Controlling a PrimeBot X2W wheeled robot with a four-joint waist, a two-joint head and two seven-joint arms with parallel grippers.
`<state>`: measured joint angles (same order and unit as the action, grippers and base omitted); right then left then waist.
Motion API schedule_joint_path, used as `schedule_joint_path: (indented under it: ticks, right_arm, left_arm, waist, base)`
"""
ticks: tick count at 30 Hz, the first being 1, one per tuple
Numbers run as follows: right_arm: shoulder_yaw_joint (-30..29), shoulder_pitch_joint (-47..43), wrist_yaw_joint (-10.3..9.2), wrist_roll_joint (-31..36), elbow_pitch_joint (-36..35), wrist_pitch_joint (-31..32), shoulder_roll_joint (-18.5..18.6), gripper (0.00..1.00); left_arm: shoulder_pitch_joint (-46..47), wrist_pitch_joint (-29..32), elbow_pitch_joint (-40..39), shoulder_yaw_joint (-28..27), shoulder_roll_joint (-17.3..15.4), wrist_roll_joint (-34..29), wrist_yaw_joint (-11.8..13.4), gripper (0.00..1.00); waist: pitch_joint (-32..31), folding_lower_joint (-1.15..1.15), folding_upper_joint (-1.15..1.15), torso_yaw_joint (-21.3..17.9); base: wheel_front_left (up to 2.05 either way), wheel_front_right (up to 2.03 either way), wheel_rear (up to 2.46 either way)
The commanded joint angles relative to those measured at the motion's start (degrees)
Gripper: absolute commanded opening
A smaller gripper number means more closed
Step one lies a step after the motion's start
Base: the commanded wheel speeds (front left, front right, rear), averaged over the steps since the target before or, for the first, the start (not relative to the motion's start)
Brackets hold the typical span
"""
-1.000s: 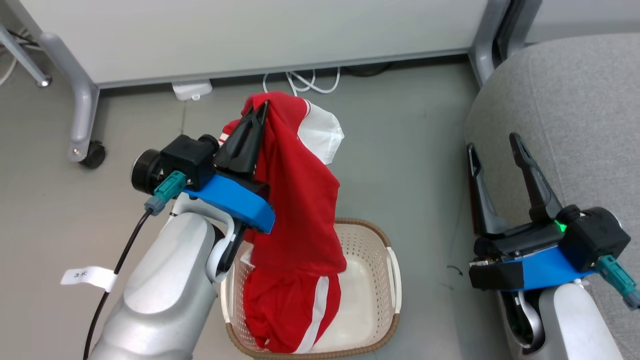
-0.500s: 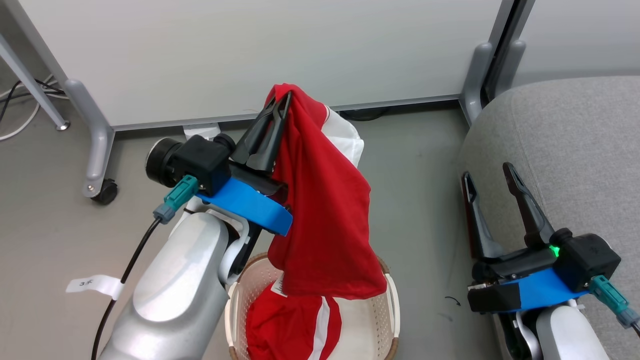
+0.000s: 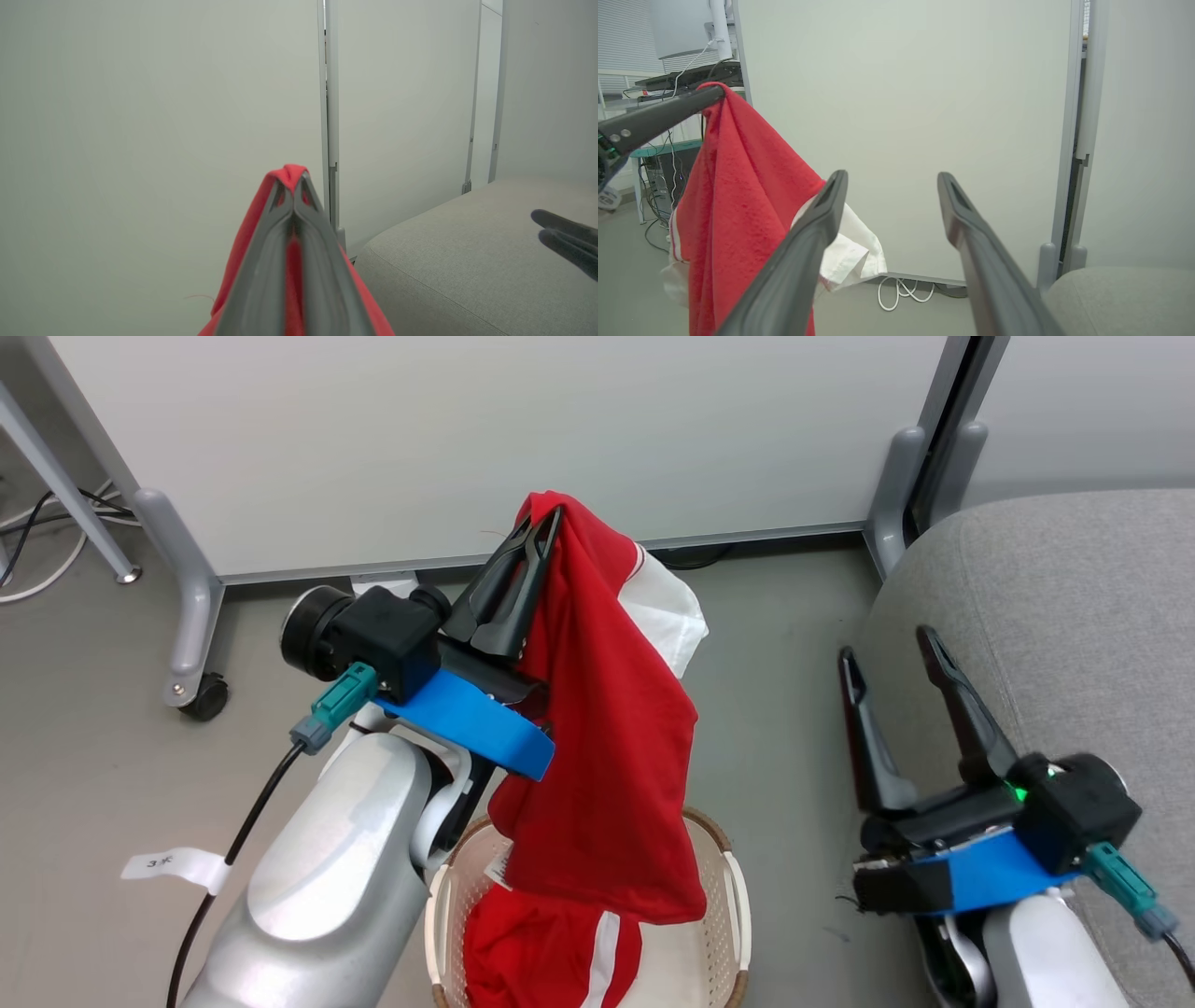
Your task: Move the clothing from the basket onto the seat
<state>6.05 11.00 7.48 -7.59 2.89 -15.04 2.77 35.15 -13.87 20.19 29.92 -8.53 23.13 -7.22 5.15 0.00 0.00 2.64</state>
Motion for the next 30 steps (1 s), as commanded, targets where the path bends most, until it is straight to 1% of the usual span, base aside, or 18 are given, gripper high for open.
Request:
schedule_joint_path:
  ticks: [1,8,11,16,22,29,30]
  right_arm:
    - [0.54,1.24,0.03,0.56,-0.39,-0.22,0.21,1.00]
    - [8.98,7.43,0.03,0.72,-0.09,-0.22,1.44,1.00]
    - [12.61,10.20,0.03,0.56,1.69,-0.21,2.03,1.00]
    - [16.67,14.52,0.03,0.90,5.37,-0.21,1.79,1.00]
    - [19.32,18.39,0.03,1.38,12.78,-0.20,0.81,1.00]
    - [19.08,20.82,0.03,2.43,22.74,-0.21,0.21,1.00]
    - [19.32,20.87,0.03,2.19,24.18,-0.21,0.15,0.98]
  left_arm:
    - [0.68,0.02,-0.30,-0.05,-0.22,0.10,-0.22,0.00]
    - [1.09,-0.05,-0.49,0.52,-0.05,0.20,-0.04,0.00]
    - [1.55,-0.15,-0.55,0.97,0.27,0.17,-0.05,0.00]
    - [1.78,-0.33,-0.75,2.12,1.04,-0.49,-0.01,0.00]
    - [2.17,-0.46,-0.65,3.66,2.06,-0.68,-0.04,0.00]
    - [2.67,-0.81,-0.91,5.27,3.01,-0.56,-0.10,0.00]
    - [2.68,-0.87,-0.96,5.41,3.08,-0.50,-0.10,0.00]
  waist:
    - [0.03,0.00,0.00,0.03]
    - [0.54,0.00,0.00,0.53]
    - [0.85,0.00,0.00,1.02]
    - [1.36,0.00,0.00,1.91]
    - [2.06,0.00,0.00,2.89]
    - [2.55,0.00,0.00,4.15]
    - [2.56,0.00,0.00,4.30]
  base:
    - [0.00,0.00,0.00]
    - [0.00,0.00,0.00]
    - [0.00,0.00,0.00]
    - [0.00,0.00,0.00]
    - [0.00,0.00,0.00]
    - [0.00,0.00,0.00]
    - [0.00,0.00,0.00]
